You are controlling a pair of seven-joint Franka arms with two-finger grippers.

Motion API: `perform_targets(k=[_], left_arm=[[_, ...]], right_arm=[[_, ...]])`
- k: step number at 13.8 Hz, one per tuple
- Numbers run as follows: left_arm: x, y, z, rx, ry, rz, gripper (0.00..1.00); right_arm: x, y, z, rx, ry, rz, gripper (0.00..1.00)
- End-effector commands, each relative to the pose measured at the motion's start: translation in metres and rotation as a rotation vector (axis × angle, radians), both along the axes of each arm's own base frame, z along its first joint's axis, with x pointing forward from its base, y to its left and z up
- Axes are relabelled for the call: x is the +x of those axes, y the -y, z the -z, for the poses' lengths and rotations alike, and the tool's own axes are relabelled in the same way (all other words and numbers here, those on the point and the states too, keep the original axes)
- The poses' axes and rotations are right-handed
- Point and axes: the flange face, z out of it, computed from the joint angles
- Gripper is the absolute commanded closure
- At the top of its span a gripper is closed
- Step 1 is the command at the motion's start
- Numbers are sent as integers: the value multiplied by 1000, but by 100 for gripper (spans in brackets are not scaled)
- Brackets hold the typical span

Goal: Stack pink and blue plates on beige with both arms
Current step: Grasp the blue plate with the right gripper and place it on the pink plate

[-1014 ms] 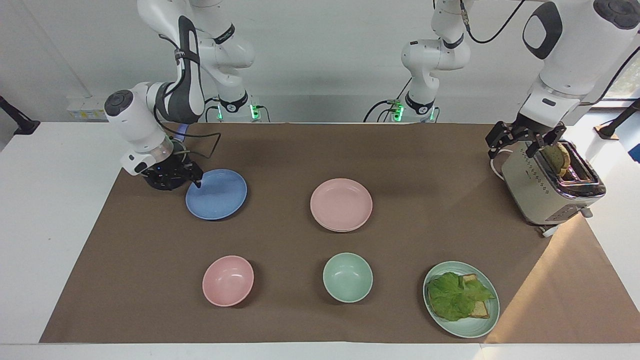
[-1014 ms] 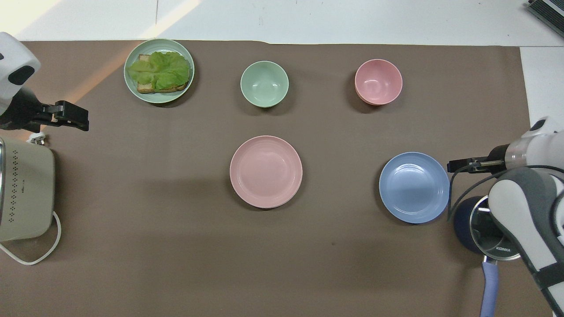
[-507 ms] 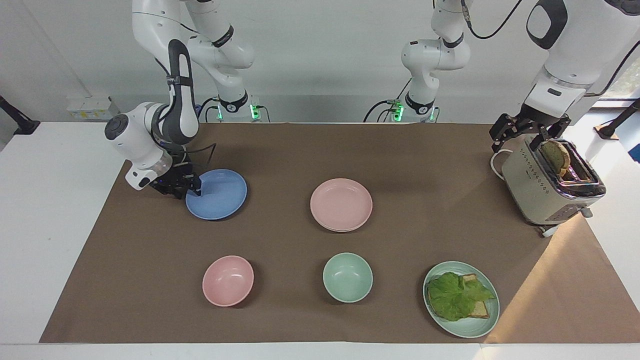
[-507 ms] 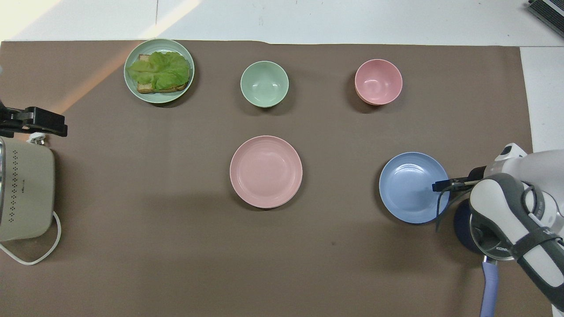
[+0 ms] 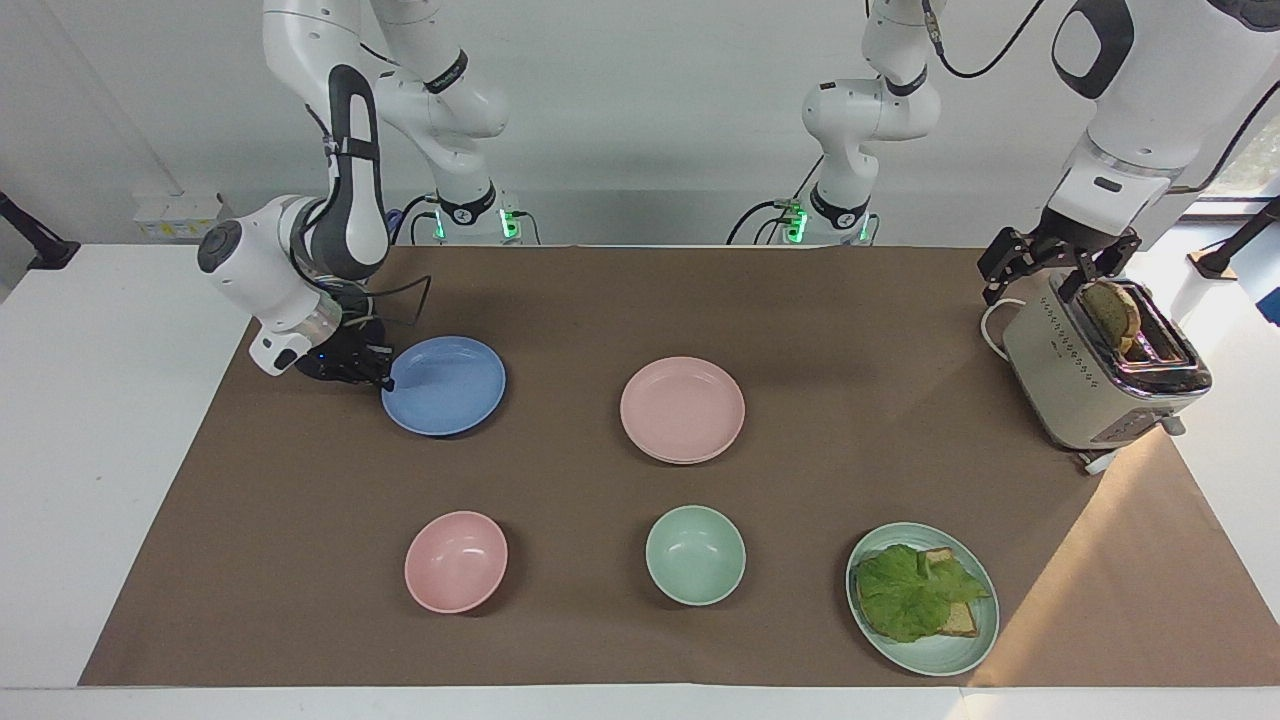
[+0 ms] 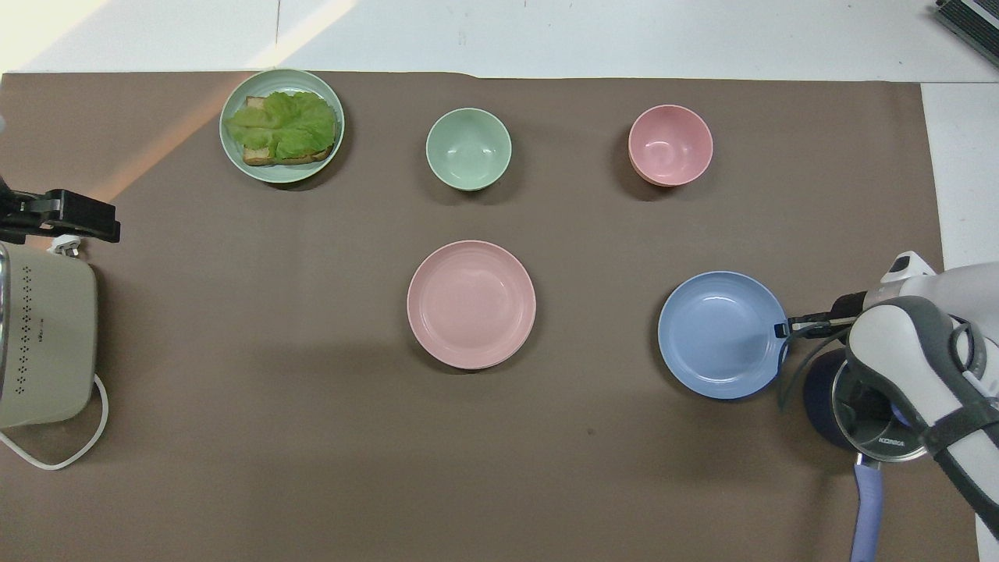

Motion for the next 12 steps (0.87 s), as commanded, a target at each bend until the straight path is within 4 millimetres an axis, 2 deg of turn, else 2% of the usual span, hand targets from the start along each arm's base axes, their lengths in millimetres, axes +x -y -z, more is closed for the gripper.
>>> perform_targets(k=[1, 3, 5, 7, 8, 10, 11, 12], left_arm=[[-3, -1, -1, 8, -7, 10, 0], [-3, -2, -1, 8, -7, 9, 0], [-3, -2, -1, 8, -7, 9, 0], [-3, -2, -1, 8, -7, 9, 0], [-3, -2, -1, 8, -7, 9, 0], [-3, -2, -1, 8, -7, 9, 0], [-3, -2, -1, 8, -7, 9, 0], [-3, -2, -1, 8, -7, 9, 0]], right_arm=[[1, -40, -53, 29, 25, -14, 100], [0, -92, -83, 33, 19, -20, 100], [3, -143, -89, 28, 20, -26, 100], [10, -226, -97, 5, 47, 40, 100], [17, -251, -91, 1, 55, 84, 100], [37, -295, -92, 16, 88, 95, 100], [49, -311, -97, 28, 106, 124, 100], [57, -316, -98, 32, 107, 152, 100]])
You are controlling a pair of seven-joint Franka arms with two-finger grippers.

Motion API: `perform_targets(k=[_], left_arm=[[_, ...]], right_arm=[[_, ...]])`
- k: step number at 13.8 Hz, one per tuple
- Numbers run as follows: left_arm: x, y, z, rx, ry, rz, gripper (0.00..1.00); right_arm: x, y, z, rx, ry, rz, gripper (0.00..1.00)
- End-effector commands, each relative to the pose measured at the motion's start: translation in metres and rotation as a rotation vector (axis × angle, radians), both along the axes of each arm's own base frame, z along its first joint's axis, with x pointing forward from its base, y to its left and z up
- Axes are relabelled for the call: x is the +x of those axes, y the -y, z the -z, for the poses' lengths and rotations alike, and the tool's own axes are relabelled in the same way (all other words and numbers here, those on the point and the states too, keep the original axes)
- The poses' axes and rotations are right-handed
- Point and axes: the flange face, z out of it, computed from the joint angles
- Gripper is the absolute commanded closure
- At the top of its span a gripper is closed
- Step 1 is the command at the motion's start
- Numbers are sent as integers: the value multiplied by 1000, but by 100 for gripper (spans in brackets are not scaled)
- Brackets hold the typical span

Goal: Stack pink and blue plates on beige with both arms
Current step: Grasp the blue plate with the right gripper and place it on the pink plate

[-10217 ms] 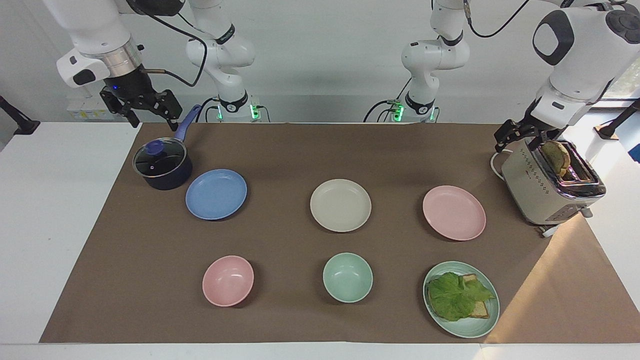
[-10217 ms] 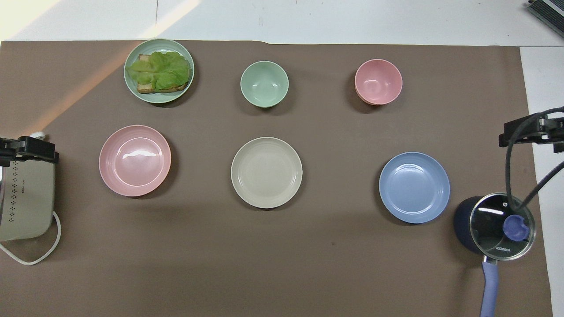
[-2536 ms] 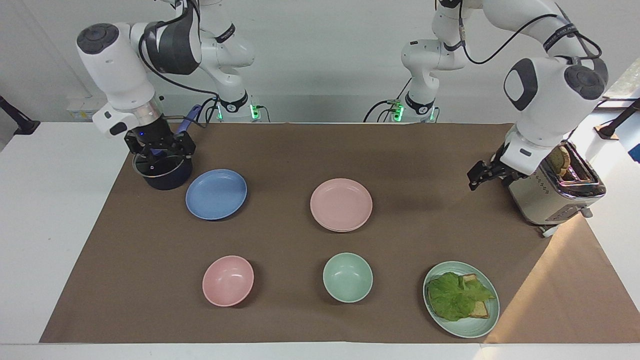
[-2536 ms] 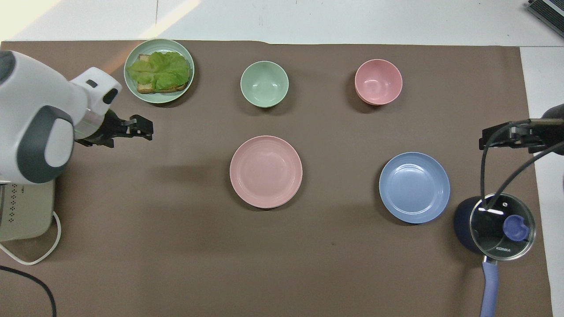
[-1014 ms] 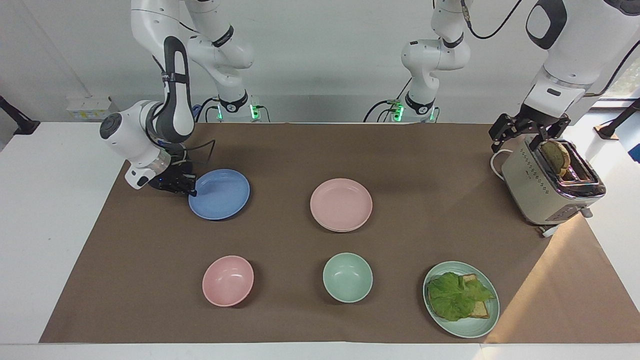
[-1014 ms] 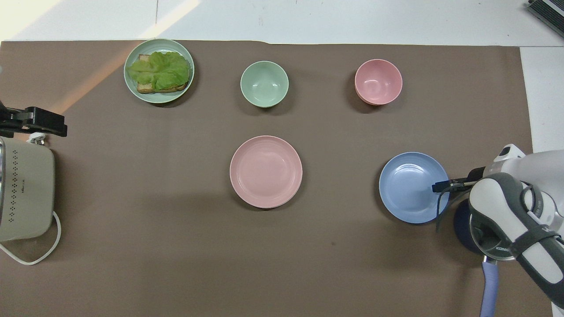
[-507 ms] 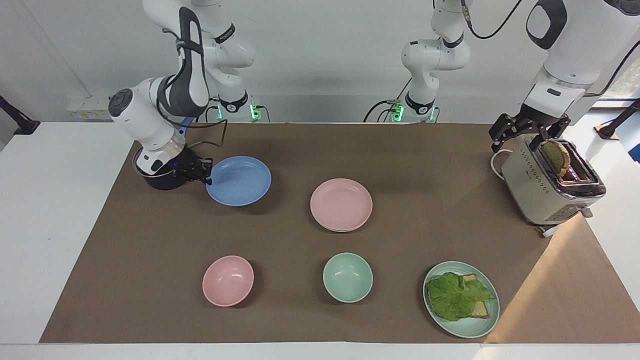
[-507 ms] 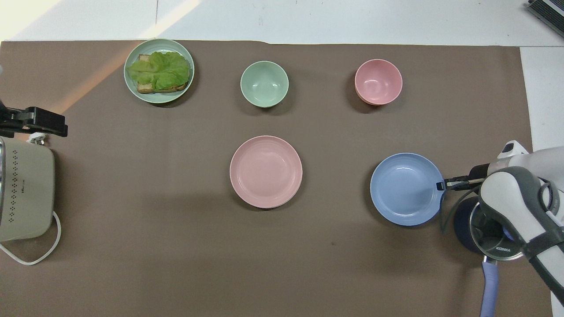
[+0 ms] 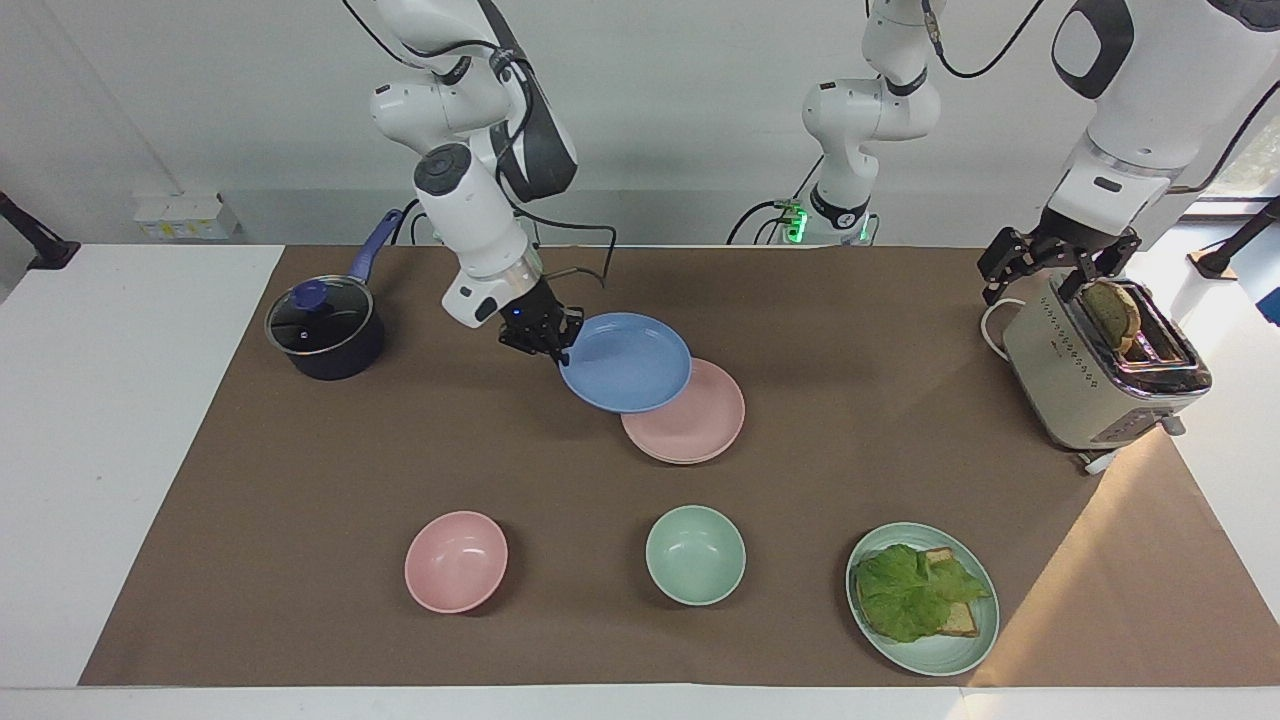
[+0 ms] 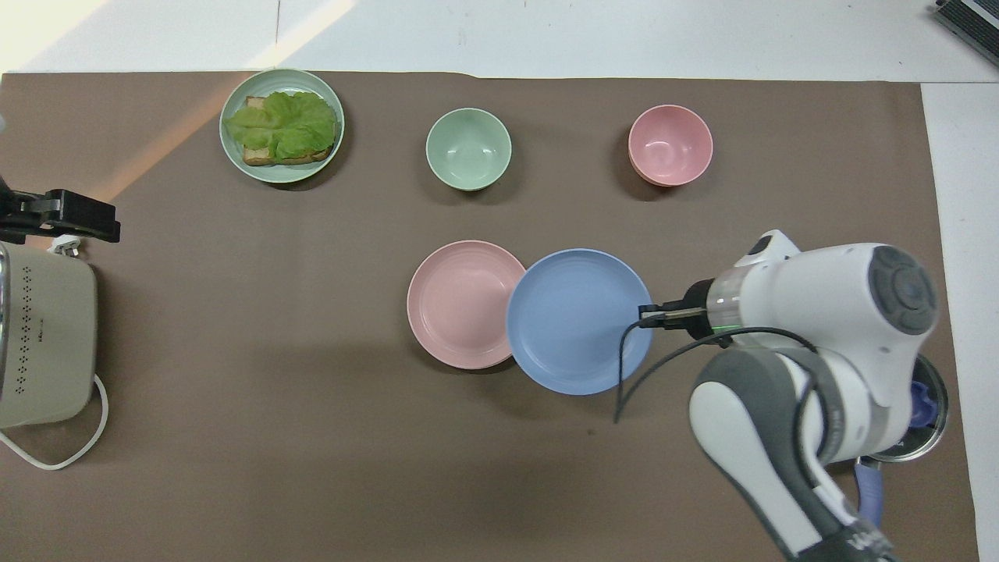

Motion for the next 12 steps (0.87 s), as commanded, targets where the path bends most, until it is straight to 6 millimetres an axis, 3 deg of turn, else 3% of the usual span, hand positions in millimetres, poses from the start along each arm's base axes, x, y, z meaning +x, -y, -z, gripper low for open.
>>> perform_targets(k=[1, 7, 12], left_arm=[[-3, -2, -1, 8, -7, 9, 0], [-3, -2, -1, 8, -7, 9, 0], [-3, -2, -1, 8, -7, 9, 0]], right_arm=[[33, -14, -2, 15, 11, 69, 100], [13, -76, 55, -5, -33, 90, 100], [4, -73, 61, -32, -52, 88, 100]])
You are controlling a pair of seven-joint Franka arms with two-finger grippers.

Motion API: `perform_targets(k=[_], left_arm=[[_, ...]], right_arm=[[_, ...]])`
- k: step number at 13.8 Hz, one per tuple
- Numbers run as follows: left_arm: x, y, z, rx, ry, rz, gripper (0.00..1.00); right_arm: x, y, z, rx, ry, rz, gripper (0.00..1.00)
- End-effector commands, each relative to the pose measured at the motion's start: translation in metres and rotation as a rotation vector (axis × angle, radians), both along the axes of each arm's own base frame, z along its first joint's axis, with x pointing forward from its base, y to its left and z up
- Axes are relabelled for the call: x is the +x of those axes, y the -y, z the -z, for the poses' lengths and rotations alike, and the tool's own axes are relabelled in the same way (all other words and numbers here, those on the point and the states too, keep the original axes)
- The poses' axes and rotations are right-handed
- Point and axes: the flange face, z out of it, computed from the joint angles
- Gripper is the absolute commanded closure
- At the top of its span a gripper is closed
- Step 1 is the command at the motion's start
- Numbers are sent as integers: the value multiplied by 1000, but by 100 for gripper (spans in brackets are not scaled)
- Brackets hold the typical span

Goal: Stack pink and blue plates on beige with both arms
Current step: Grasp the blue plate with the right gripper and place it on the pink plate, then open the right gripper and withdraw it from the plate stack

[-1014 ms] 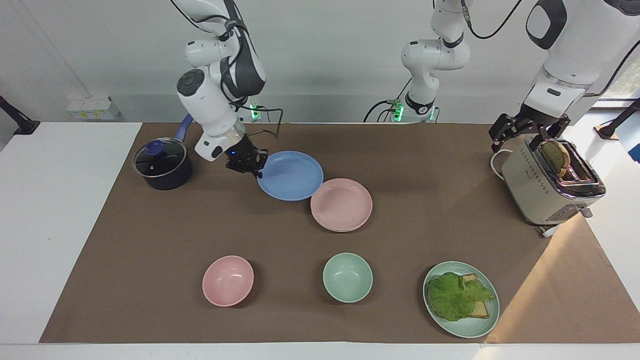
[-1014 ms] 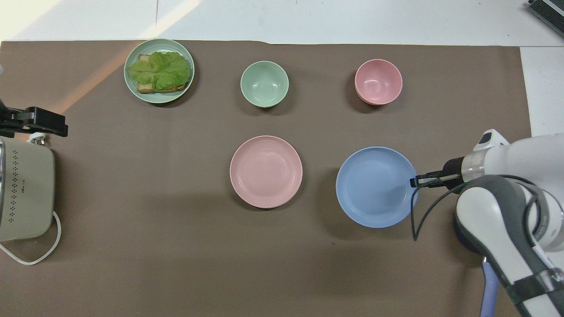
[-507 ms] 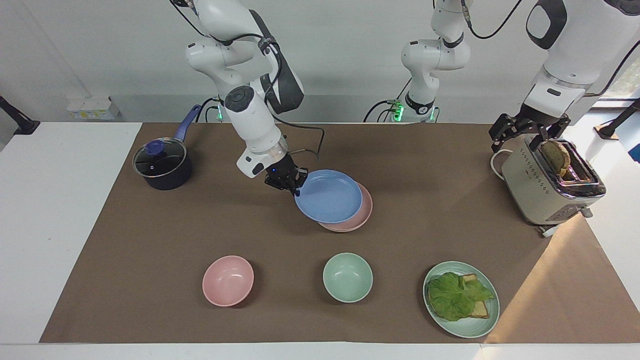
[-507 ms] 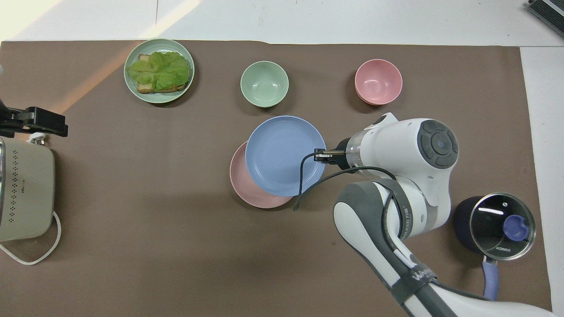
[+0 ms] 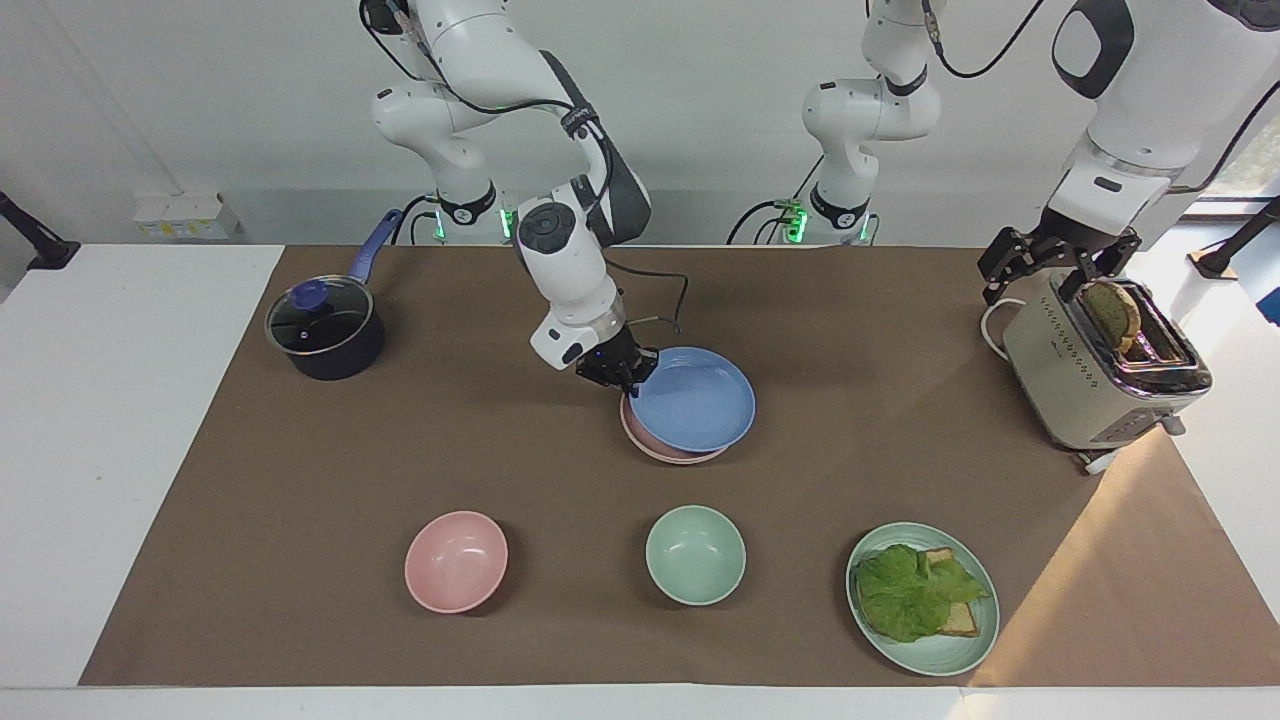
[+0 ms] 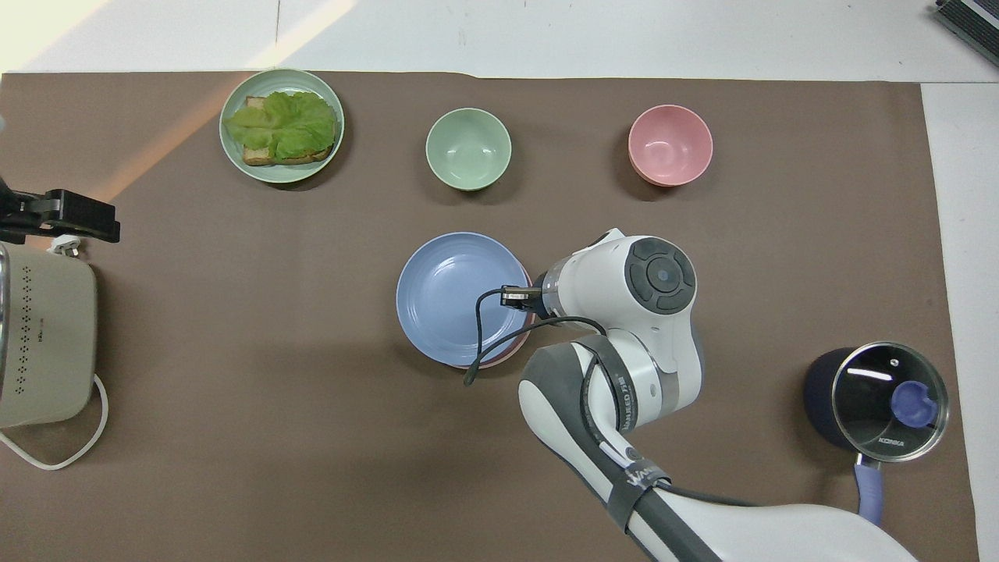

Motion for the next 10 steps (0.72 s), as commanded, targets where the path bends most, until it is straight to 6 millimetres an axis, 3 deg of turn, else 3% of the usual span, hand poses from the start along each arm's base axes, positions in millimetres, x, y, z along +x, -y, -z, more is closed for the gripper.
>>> perform_targets(k=[1, 3, 4, 5, 6, 7, 10], left_arm=[[-3, -2, -1, 8, -7, 9, 0], [-3, -2, -1, 8, -7, 9, 0], [-3, -2, -1, 8, -7, 9, 0], [-3, -2, -1, 8, -7, 9, 0], [-3, -2, -1, 8, -7, 9, 0], [-3, -2, -1, 8, -7, 9, 0], [-3, -2, -1, 8, -7, 9, 0]], right_arm=[[-3, 8, -3, -20, 10, 13, 100], [-3, 8, -3, -27, 15, 6, 100], [-3, 7, -4, -26, 16, 6, 93], [-3, 8, -4, -28, 9, 4, 63], [-4, 8, -5, -31, -4, 0, 12], [-2, 9, -12, -32, -11, -2, 0], [8, 37, -54, -41, -19, 6, 0]])
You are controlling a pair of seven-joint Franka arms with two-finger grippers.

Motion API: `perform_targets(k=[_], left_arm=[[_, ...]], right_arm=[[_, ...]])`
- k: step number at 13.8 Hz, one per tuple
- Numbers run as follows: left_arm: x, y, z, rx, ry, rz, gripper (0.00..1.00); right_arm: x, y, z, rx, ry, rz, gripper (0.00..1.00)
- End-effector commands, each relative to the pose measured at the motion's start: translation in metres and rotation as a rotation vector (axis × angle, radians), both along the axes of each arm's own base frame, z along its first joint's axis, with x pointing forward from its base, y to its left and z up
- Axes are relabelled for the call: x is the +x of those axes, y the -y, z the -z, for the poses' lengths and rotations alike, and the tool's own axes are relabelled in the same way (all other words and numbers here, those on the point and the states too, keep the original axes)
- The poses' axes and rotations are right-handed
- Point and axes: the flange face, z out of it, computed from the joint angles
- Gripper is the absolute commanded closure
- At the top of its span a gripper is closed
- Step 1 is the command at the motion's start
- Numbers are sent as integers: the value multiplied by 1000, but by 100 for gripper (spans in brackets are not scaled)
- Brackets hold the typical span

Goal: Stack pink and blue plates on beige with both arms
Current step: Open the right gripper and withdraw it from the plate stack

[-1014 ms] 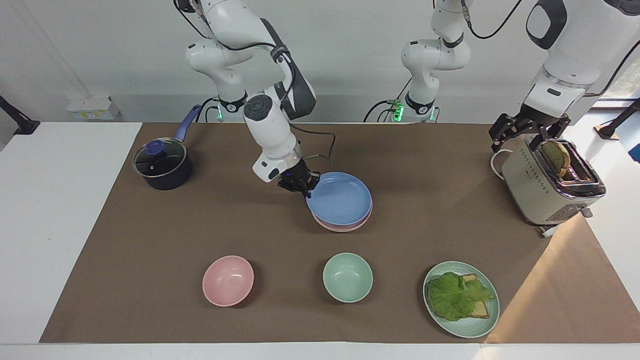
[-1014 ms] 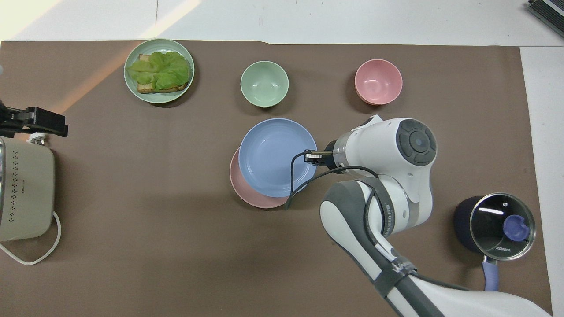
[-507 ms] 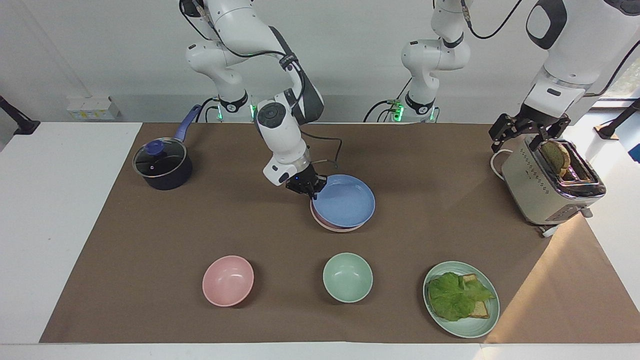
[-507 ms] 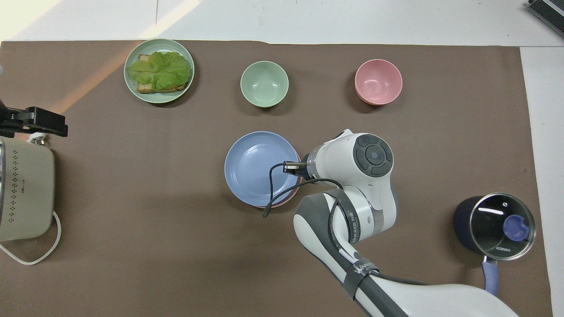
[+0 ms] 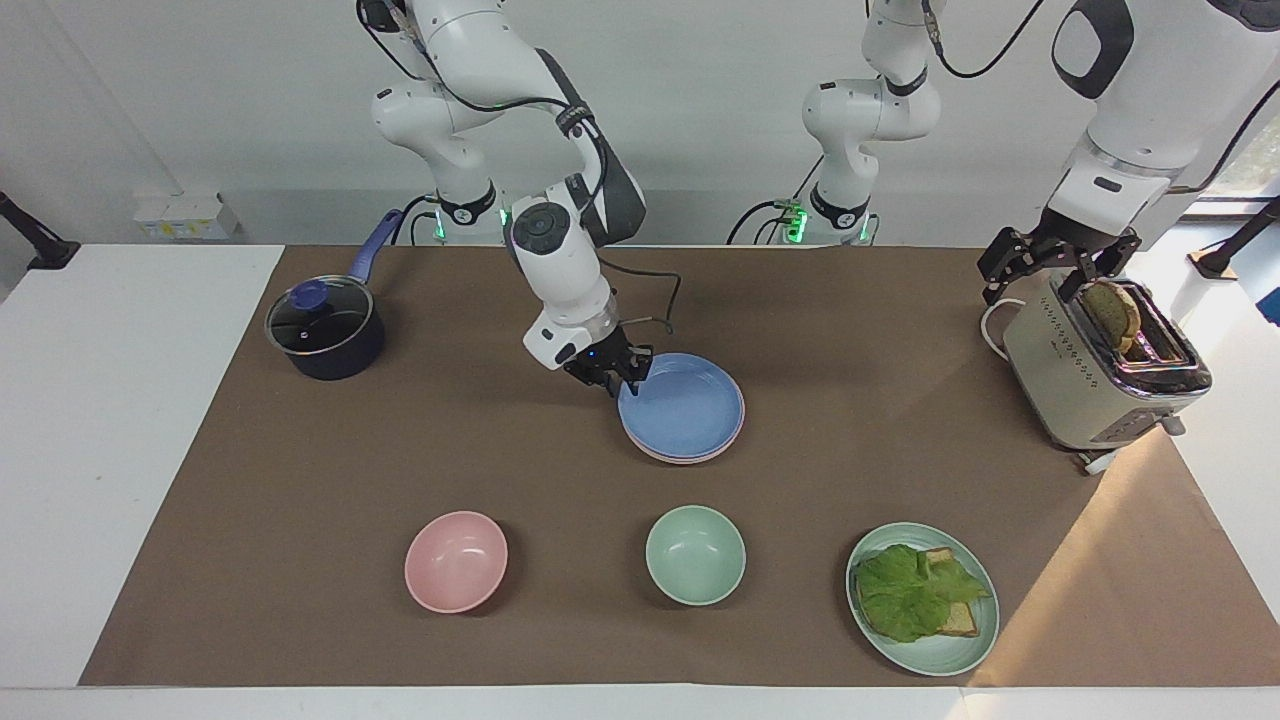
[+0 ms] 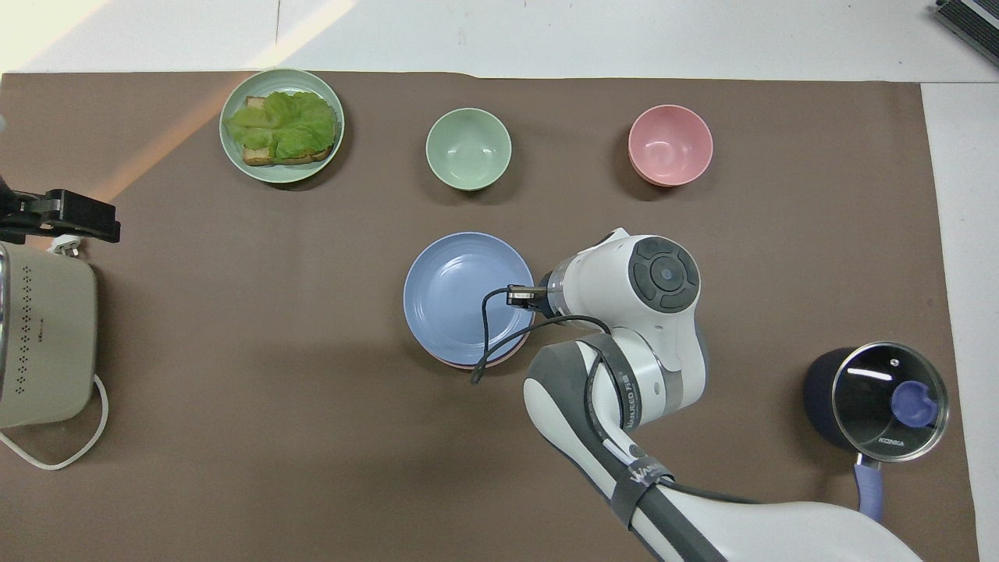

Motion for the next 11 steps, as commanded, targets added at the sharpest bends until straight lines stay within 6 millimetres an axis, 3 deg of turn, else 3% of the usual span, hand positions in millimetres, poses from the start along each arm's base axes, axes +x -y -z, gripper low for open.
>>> perform_targets(k=[1, 5, 7, 11], left_arm=[[-3, -2, -1, 8, -7, 9, 0], [-3, -2, -1, 8, -7, 9, 0], [-3, -2, -1, 8, -7, 9, 0], [-3, -2, -1, 8, -7, 9, 0]], right_arm=[[9, 37, -56, -41, 23, 10, 0], [22, 92, -137, -171, 68, 2, 0], [24, 135, -176, -225, 79, 42, 0], [22, 222, -233, -324, 88, 24, 0]])
